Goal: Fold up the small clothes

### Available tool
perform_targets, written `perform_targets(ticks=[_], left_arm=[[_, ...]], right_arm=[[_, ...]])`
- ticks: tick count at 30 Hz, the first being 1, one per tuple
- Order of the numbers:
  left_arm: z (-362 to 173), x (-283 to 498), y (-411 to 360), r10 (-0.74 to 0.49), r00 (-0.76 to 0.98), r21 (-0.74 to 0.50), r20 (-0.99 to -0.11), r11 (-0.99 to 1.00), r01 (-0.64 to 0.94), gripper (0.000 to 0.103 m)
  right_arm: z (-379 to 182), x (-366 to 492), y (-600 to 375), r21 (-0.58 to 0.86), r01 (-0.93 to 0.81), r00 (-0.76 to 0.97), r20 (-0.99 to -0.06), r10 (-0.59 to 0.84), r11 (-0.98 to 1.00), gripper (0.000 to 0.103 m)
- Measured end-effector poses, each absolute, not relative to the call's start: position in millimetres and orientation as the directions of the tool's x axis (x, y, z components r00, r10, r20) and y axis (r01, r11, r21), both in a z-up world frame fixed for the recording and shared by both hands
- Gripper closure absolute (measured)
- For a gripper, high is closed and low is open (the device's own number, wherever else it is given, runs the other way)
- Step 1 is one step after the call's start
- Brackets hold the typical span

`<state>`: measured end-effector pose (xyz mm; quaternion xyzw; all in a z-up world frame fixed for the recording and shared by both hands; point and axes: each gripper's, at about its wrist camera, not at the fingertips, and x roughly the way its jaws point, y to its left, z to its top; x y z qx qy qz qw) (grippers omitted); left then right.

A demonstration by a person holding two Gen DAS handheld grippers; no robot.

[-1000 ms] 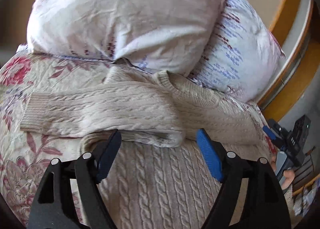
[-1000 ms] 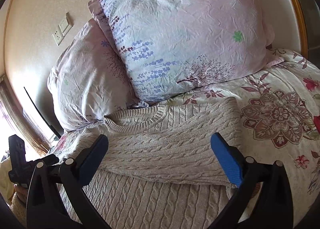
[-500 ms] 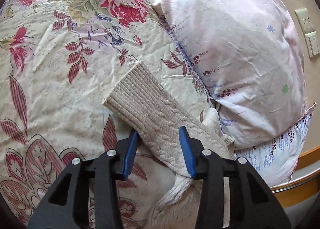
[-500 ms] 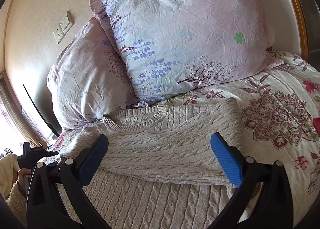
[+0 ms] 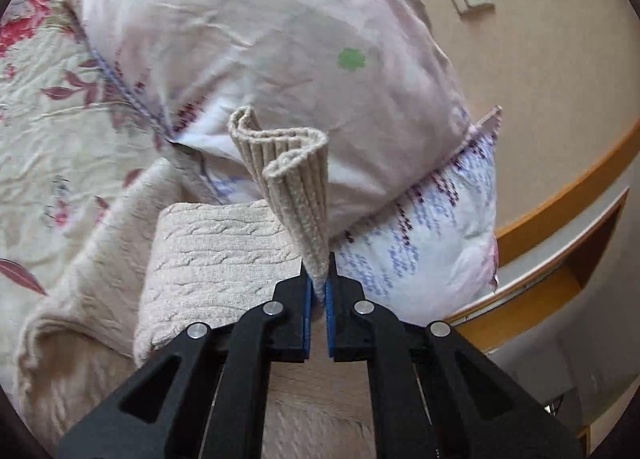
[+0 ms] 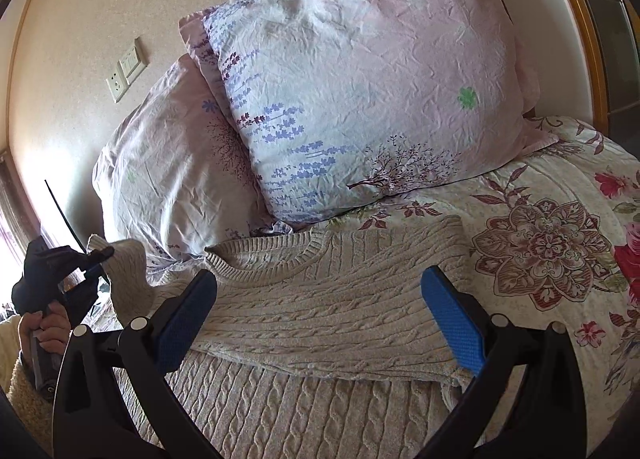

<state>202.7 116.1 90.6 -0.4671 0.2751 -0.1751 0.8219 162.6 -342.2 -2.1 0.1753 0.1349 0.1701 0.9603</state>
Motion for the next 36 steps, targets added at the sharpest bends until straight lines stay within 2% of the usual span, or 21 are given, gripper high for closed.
perform_targets(ticks=[5,9,12,16,21,23,24,25,28,30,31,33,36], left_arm=[[95,224,33,-0.682,0.702,-0.886,-0.207,0.434,0.161,0.098],[91,235,-30,-0.742,0.638,-0.877,-0.207,0.43,0.215,0.098],[75,242,-72,-0.749,0.607,-0.855,-0.267,0.475,0.21,0.098],[43,252,-108,-0.729,0.562,-0.816,-0.391,0.557,0.156,0.098],[24,249,-144,-0.671,0.485,-0.687,-0.561,0.704,0.18,0.097],[23,246,-155,-0.642,0.461,-0.628,-0.612,0.749,0.211,0.087],[23,243,-159,-0.636,0.447,-0.607,-0.629,0.761,0.229,0.079],[24,240,-162,-0.636,0.431,-0.595,-0.64,0.765,0.246,0.065],[31,227,-160,-0.657,0.385,-0.581,-0.648,0.753,0.307,0.047],[37,213,-148,-0.646,0.374,-0.548,-0.665,0.763,0.344,0.038],[40,207,-139,-0.634,0.381,-0.523,-0.673,0.772,0.361,0.038],[46,196,-114,-0.585,0.426,-0.451,-0.69,0.808,0.38,0.038],[48,186,-63,-0.442,0.527,-0.308,-0.726,0.894,0.325,0.038]], right_arm=[[-1,162,-353,0.416,-0.261,0.916,-0.179,0.36,0.871,0.001],[-1,163,-359,0.433,-0.248,0.92,-0.174,0.351,0.866,0.001],[-1,163,-363,0.429,-0.214,0.931,-0.182,0.316,0.877,0.001],[-1,165,-368,0.401,-0.16,0.947,-0.196,0.255,0.902,0.001],[-5,171,-376,0.457,-0.173,0.931,-0.214,0.297,0.872,0.001],[-6,172,-375,0.461,-0.176,0.928,-0.216,0.303,0.87,0.001],[-6,171,-375,0.461,-0.179,0.928,-0.213,0.305,0.869,0.001],[-7,171,-376,0.462,-0.183,0.929,-0.207,0.306,0.868,0.001],[-9,172,-380,0.484,-0.188,0.925,-0.205,0.32,0.855,0.001],[-12,173,-384,0.521,-0.208,0.915,-0.196,0.353,0.828,0.003],[-13,175,-386,0.539,-0.219,0.908,-0.192,0.371,0.814,0.009],[-16,178,-388,0.566,-0.235,0.892,-0.197,0.407,0.79,0.013],[-22,187,-387,0.602,-0.261,0.857,-0.215,0.468,0.755,0.025]])
